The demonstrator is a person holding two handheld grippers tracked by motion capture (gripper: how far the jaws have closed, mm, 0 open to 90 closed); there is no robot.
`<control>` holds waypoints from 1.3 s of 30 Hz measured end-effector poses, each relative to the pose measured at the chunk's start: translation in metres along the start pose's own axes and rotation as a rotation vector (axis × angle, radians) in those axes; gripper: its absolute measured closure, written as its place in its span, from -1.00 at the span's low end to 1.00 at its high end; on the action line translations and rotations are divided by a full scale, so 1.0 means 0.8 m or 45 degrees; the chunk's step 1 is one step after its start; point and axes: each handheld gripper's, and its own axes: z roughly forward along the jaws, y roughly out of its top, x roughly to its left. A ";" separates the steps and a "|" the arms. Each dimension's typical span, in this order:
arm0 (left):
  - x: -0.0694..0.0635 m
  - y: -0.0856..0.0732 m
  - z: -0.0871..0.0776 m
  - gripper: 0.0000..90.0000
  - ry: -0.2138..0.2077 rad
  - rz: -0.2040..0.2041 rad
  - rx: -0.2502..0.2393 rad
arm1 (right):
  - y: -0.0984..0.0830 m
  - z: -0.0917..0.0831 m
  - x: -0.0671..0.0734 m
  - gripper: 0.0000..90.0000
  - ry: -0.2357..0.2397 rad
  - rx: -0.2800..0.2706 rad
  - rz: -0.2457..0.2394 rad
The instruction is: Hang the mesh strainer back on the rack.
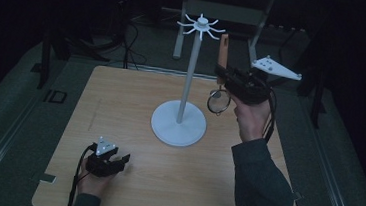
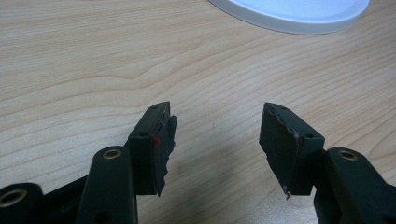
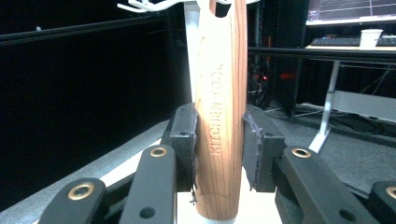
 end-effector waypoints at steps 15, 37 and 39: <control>0.000 0.001 0.000 -0.02 0.000 0.002 -0.003 | 0.001 0.016 0.003 0.51 0.028 0.036 -0.003; 0.000 0.001 0.001 -0.02 -0.004 0.000 -0.002 | 0.007 0.034 0.003 0.50 0.049 0.088 0.032; 0.000 0.001 0.001 -0.02 -0.005 0.000 -0.003 | 0.006 0.035 0.003 0.48 0.046 0.107 0.025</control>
